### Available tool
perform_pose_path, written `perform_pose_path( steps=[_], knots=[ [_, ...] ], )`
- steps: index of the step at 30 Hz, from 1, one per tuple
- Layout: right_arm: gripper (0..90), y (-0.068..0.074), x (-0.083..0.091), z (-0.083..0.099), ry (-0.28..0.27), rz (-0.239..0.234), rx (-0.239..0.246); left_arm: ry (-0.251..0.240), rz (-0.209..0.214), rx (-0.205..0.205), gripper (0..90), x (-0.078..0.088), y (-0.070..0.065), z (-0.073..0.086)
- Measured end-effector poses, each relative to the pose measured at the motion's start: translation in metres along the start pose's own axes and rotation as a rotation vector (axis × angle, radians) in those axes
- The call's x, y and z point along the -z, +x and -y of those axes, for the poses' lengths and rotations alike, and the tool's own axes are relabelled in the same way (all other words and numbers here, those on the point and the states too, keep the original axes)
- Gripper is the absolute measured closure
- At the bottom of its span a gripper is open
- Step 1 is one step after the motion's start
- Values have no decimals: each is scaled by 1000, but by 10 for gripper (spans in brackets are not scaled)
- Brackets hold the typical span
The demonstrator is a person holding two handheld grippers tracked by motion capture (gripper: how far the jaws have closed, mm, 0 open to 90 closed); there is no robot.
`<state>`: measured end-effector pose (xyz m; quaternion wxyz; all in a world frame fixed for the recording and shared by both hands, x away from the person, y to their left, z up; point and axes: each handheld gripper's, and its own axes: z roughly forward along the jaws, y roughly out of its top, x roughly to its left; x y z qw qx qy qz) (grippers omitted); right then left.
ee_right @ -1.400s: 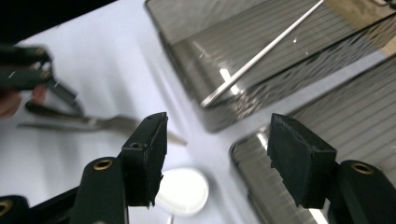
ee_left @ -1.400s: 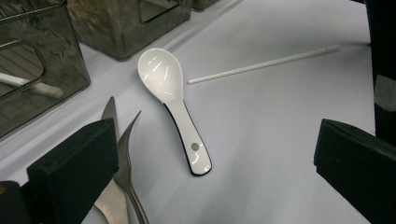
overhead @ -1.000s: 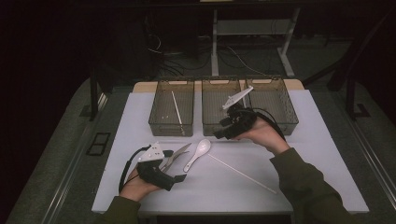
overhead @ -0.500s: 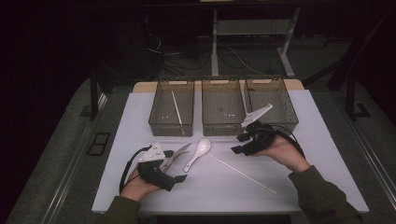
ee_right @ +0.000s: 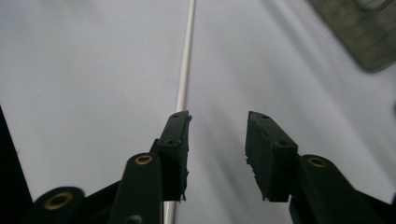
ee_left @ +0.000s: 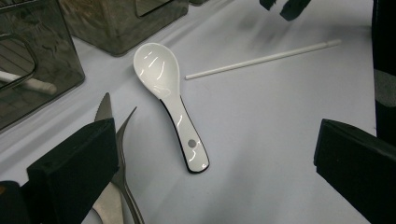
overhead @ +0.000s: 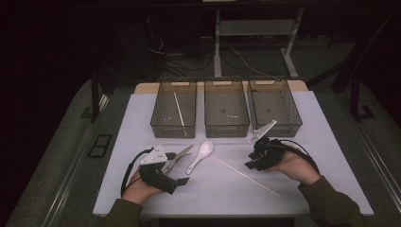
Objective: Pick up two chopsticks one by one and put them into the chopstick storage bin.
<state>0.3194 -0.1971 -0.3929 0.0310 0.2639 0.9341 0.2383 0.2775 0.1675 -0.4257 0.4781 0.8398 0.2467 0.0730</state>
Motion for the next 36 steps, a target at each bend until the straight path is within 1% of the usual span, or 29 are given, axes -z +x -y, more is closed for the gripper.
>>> perform_pose_path(
  steps=[1, 4, 8, 9, 10, 12, 13, 15, 18, 19, 20, 22, 27, 31, 36],
  knots=[
    [631, 3, -3, 3, 27, -5, -6, 0, 0, -1, 0, 0, 0, 0],
    [667, 7, -7, 7, 63, -6, -13, 1, 0, -1, 0, 0, 0, 0],
    [712, 13, -10, 10, 96, -12, -9, 0, -2, 1, 0, 0, 0, 0],
    [716, 14, -11, 11, 102, -12, 3, 0, -2, 1, 0, 0, 0, 0],
    [716, 14, -11, 11, 102, -12, 3, 1, -1, 0, 0, 0, 0, 0],
    [733, 18, -14, 13, 125, -18, 7, 1, -1, 0, 0, 0, 0, 0],
    [733, 18, -14, 13, 125, -18, 7, 2, -1, 0, 0, 0, 0, 0],
    [750, 21, -16, 15, 144, -17, 4, 0, -2, 1, 0, 0, 0, 0],
    [767, 22, -17, 17, 157, -11, 10, 0, -2, 1, 0, 0, 0, 0],
    [780, 23, -19, 18, 176, -16, 9, 1, -2, 2, 0, 0, 0, 0],
    [780, 23, -19, 18, 176, -16, 9, -1, -2, 1, 0, 0, 0, 0],
    [793, 24, -22, 18, 196, -16, 18, 2, -1, 0, 0, 0, 0, 0],
    [811, 23, -23, 19, 216, -13, 12, 0, -2, 2, 0, 0, 0, 0],
    [818, 22, -24, 19, 218, -14, 14, 3, -2, -1, 0, 0, 0, 0],
    [819, 23, -24, 17, 234, -7, 3, 1, -1, -1, 0, 0, 0, 0]
  ],
)
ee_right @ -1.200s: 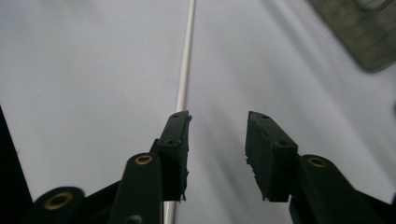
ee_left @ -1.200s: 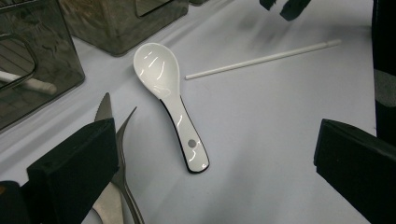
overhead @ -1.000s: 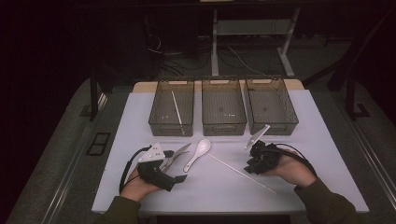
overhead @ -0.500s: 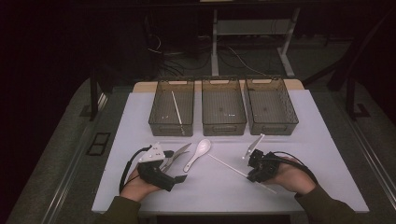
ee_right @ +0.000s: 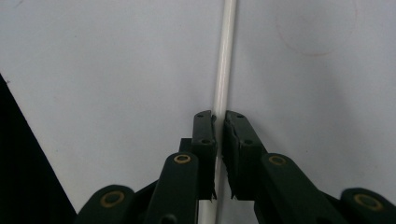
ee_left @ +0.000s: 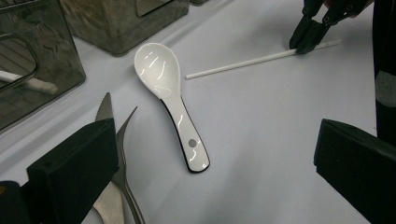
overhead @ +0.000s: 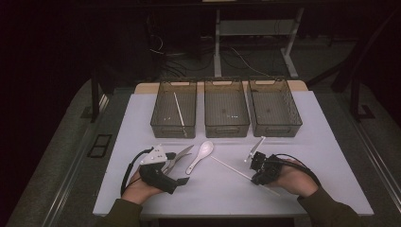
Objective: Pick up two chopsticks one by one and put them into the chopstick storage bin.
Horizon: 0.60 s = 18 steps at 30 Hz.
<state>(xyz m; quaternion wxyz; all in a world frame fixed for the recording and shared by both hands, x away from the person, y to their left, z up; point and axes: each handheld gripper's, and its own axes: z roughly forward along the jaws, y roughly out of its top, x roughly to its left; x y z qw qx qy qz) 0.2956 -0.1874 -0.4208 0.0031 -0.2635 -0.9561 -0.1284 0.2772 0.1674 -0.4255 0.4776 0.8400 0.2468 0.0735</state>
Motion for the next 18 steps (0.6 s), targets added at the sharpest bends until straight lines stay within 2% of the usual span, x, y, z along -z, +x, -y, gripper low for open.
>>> perform_pose_path(
  steps=[6, 14, 18],
  knots=[
    [822, 2, -1, -6, 44, 10, -4, 2, 3, 0, 0, -1, -1, 0],
    [840, 2, -1, -6, 46, 9, -19, 0, 2, 0, 0, -1, -1, 0],
    [841, -2, 0, -4, 30, -16, -30, -1, 3, -2, 0, -1, 0, 0]
  ],
)
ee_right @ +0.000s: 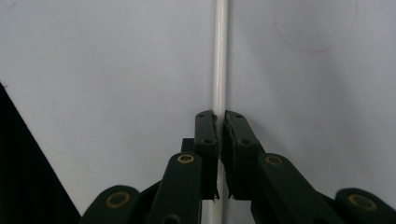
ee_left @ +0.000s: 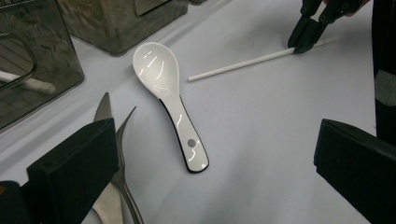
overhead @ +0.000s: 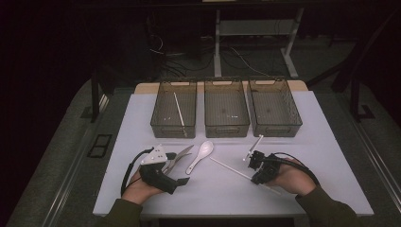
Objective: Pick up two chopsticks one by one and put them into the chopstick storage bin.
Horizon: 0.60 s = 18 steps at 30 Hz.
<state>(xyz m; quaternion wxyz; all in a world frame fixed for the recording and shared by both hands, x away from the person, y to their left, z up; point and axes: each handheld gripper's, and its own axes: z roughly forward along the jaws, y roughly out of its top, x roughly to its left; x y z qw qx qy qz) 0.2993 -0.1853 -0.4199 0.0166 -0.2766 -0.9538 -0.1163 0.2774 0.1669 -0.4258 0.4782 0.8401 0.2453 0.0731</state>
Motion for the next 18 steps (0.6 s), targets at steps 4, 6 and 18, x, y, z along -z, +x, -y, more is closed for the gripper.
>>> perform_pose_path(
  steps=[4, 6, 18],
  knots=[
    [841, -7, 4, 5, -17, 6, -23, -1, -2, 2, 0, 0, 0, 0],
    [841, -13, 7, 8, -37, 6, -37, -2, -1, 1, 0, 0, 0, 0],
    [841, -29, 26, 16, -161, -50, -123, -3, -4, 3, 0, 0, 0, 0]
  ],
)
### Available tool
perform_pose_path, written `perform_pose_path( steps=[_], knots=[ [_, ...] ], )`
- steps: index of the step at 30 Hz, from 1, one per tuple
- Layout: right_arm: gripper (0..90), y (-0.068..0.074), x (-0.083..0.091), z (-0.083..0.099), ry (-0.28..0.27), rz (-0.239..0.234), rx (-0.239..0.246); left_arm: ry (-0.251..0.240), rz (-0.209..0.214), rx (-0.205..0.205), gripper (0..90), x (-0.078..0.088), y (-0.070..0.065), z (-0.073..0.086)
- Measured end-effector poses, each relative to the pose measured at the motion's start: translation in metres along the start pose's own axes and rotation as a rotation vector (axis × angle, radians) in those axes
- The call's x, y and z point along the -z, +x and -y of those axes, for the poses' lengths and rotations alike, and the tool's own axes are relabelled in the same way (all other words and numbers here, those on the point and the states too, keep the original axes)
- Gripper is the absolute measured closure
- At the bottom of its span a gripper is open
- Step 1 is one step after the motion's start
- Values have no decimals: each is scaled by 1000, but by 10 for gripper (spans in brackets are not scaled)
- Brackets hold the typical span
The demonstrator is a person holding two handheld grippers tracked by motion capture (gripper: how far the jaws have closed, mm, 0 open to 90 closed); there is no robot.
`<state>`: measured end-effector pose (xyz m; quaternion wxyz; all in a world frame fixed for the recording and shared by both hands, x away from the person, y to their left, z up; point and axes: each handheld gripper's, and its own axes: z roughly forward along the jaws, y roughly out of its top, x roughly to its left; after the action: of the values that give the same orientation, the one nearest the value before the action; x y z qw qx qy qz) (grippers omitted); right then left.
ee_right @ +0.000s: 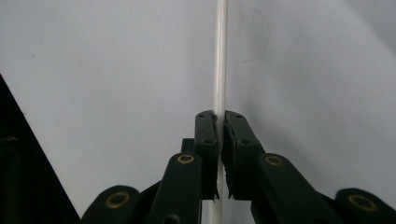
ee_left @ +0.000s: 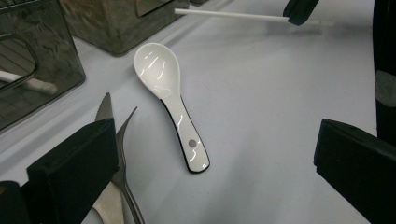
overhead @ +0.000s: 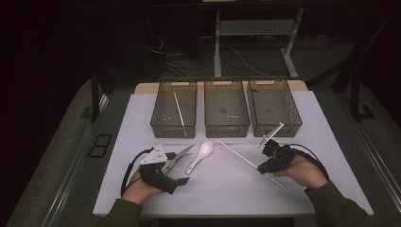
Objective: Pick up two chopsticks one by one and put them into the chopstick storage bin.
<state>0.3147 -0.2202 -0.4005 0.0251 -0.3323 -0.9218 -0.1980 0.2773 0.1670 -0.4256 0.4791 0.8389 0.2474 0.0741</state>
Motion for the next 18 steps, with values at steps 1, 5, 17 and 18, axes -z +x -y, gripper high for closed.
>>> perform_pose_path(
  steps=[1, 5, 17, 18],
  knots=[
    [841, -1, 1, -1, -11, -8, 0, 0, -2, -1, 0, 0, 0, 0],
    [841, -1, 6, -6, -34, -12, -3, -2, -2, 2, 0, 0, 0, 0],
    [840, 0, 20, -44, -145, -46, -8, -1, -3, 2, 0, 1, 0, 0],
    [840, 0, 22, -54, -157, -46, -7, -2, -3, 4, 0, 1, 0, 0]
  ],
)
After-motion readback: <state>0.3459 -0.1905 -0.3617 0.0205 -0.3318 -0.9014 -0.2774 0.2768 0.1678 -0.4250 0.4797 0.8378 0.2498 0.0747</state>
